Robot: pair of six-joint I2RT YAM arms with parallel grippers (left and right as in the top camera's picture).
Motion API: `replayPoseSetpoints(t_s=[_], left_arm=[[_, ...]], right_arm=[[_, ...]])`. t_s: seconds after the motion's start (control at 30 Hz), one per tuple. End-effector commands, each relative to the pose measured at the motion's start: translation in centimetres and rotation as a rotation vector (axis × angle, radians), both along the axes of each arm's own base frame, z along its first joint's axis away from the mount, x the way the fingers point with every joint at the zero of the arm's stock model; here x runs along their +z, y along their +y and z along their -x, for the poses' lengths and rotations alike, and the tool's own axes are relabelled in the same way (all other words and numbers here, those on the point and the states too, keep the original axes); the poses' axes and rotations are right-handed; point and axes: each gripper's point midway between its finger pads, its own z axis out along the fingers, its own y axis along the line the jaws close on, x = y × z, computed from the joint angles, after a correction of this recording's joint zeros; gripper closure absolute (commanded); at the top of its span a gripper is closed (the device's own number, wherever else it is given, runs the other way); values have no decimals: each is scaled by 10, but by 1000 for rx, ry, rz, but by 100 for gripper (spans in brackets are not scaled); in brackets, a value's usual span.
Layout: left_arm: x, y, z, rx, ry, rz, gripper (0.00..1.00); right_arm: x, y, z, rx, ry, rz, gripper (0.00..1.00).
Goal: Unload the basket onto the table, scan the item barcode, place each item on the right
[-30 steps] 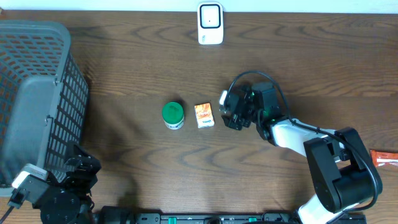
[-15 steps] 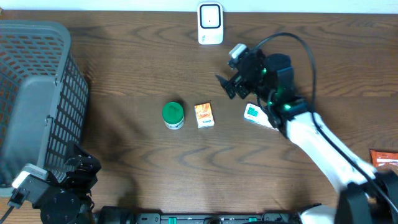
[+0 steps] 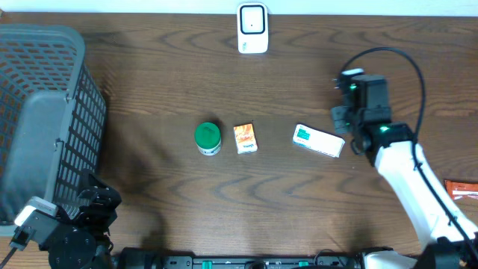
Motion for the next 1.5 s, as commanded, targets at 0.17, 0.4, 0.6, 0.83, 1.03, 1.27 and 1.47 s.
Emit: replayPoseSetpoints(t_s=[0.17,0.4,0.6,0.83,1.03,1.27,1.47], left_arm=[[0,1,1,9,-2,-1,2],[0,1,1,9,-2,-1,2],[0,1,1,9,-2,-1,2],[0,1,1,9,-2,-1,2],[0,1,1,9,-2,-1,2],[0,1,1,9,-2,-1,2],[0,1,1,9,-2,-1,2]], right_arm=[[-67,-23,12,-93,208,-176,99],[-110,-20,22,-96,334,-194,99],[-133,-7,32,-69,420,-258,99],[-131,25,46,8,482,-401,99],[-127,63,86,51,654,-548,99],[-124,105,130,151,818,-518,99],[-124,139,133,225,799,-494,99]])
